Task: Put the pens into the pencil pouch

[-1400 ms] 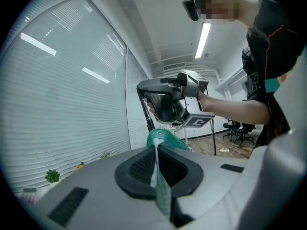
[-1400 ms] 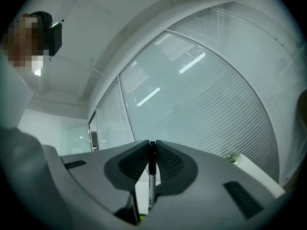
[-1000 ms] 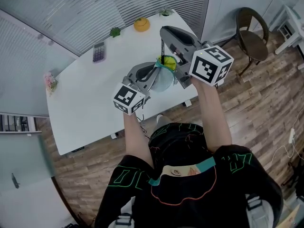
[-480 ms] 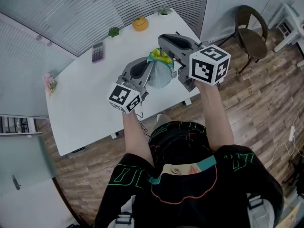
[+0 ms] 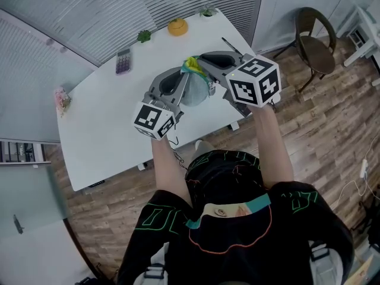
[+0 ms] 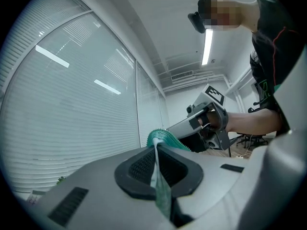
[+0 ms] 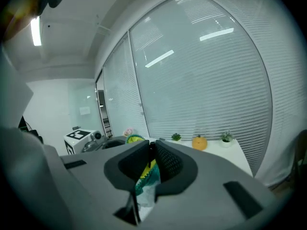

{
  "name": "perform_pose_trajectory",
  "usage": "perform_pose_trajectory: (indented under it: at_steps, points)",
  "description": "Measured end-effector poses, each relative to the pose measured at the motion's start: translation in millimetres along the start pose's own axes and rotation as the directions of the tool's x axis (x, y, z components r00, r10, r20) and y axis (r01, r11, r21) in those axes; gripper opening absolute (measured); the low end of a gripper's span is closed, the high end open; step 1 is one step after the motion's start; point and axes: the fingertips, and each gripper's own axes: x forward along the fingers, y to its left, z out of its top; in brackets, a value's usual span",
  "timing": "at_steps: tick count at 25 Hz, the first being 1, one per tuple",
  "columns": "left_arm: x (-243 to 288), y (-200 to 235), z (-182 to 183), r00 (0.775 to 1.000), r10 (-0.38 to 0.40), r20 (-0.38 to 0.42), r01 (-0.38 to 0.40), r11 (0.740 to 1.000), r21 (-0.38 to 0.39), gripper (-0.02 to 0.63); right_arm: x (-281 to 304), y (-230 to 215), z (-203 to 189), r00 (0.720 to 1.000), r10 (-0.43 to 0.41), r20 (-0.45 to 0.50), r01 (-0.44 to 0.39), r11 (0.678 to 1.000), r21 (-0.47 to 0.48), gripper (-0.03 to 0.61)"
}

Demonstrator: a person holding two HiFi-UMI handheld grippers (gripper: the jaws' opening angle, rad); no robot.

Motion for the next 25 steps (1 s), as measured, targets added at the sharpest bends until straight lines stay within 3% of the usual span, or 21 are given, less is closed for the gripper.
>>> perform_pose_trajectory:
  at_steps: [4,7,13,18,25]
  points:
    - [-0.3,-0.4,0.1,1.0,-0.011,-0.009,0.011,1.0,0.014,0.005,6.3,0.1,-20.4,0.991,-0.01,-0.13,0.007,1.0,-0.023,0.046]
    - [0.9,-1.7,-0.7,1.0,-0.014,-0.012,0.014,1.0,0.009,0.005,5.8,-0.3,-26.4,0.985,-0.016,-0.17,0.009,0.999,-0.042,0.05]
    - [2.3,-3.6,-2.5,1.0,-0.018,-0.003,0.018,1.0,-0.009,0.005,-8.5,-9.3,-7.8,0.999,-0.035,-0.029,0.035,0.999,-0.033,0.061]
    - [3.5,-10.5,-3.7,0.999,-0.028,-0.015,0.028,1.0,-0.009,0.005,-31.0,-24.9,10.8,0.989,-0.105,0.104,0.104,0.994,0.01,0.058]
    - [20.0,2.4,-13.2,0.998,-0.06,-0.034,0.059,0.998,-0.028,0.005,-33.3,-65.8,14.8,0.968,-0.208,0.14,0.198,0.977,0.079,0.003]
